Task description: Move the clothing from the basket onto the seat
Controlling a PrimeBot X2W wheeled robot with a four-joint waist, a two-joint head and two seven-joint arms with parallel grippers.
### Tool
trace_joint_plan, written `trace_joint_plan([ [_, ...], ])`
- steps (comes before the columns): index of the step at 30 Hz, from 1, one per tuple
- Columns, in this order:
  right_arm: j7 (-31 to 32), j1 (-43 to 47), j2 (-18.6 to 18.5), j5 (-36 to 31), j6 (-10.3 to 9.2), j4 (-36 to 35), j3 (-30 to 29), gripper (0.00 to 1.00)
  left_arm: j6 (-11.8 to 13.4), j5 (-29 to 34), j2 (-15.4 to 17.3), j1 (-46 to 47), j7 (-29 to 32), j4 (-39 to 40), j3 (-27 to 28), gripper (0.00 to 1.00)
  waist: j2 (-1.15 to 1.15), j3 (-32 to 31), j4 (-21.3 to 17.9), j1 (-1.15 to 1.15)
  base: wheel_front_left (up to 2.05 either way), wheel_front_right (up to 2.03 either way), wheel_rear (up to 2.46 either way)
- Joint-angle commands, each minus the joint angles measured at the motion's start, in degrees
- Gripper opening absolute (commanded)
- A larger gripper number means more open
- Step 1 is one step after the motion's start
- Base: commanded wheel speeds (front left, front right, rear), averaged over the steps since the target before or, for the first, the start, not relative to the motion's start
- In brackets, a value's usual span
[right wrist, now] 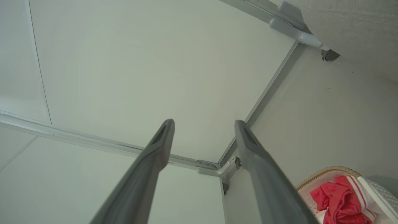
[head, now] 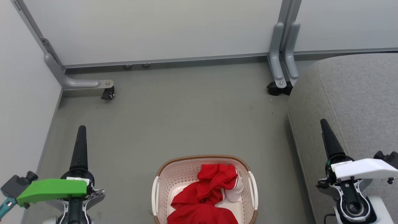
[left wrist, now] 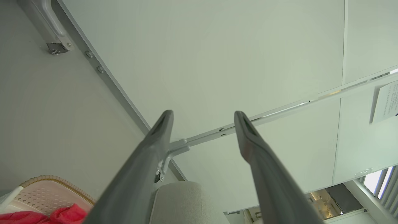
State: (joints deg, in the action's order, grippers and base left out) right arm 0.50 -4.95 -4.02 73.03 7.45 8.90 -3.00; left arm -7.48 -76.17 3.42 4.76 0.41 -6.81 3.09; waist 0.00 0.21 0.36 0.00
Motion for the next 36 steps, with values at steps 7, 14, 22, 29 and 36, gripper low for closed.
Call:
trace_joint_plan([
  [7, -2.0, -1.0, -0.9, -11.2, 0.02, -2.5, 1.1, 1.00, 0.0, 10.6, 2.2, 1.3, -1.9, 2.7, -2.0, 1.00, 0.00, -0.2, 0.1, 0.00, 0.00, 0.00, 0.00],
  [14, -3.5, -0.5, -1.4, -20.4, 0.02, -3.1, 2.0, 1.00, 0.0, 19.7, 3.3, 0.4, -3.4, 2.9, -3.2, 1.00, 0.00, -0.4, 0.1, 0.00, 0.00, 0.00, 0.00],
  [22, -4.3, 0.0, -1.6, -29.7, 0.03, -4.1, 3.0, 1.00, 0.0, 28.5, 4.1, -0.5, -5.0, 2.2, -4.5, 1.00, 0.00, -0.6, 0.2, 0.00, 0.00, 0.00, 0.00],
  [29, -4.2, 0.3, -1.7, -36.0, 0.03, -4.5, 3.6, 1.00, 0.0, 34.8, 4.5, -1.0, -6.2, 1.1, -5.4, 1.00, 0.00, -0.7, 0.3, 0.00, 0.00, 0.00, 0.00],
  [36, -3.8, 0.9, -1.4, -41.3, 0.03, -4.5, 4.0, 1.00, 0.1, 40.2, 4.9, -1.4, -7.4, 0.3, -6.0, 1.00, 0.00, -0.8, 0.4, 0.00, 0.00, 0.00, 0.00],
])
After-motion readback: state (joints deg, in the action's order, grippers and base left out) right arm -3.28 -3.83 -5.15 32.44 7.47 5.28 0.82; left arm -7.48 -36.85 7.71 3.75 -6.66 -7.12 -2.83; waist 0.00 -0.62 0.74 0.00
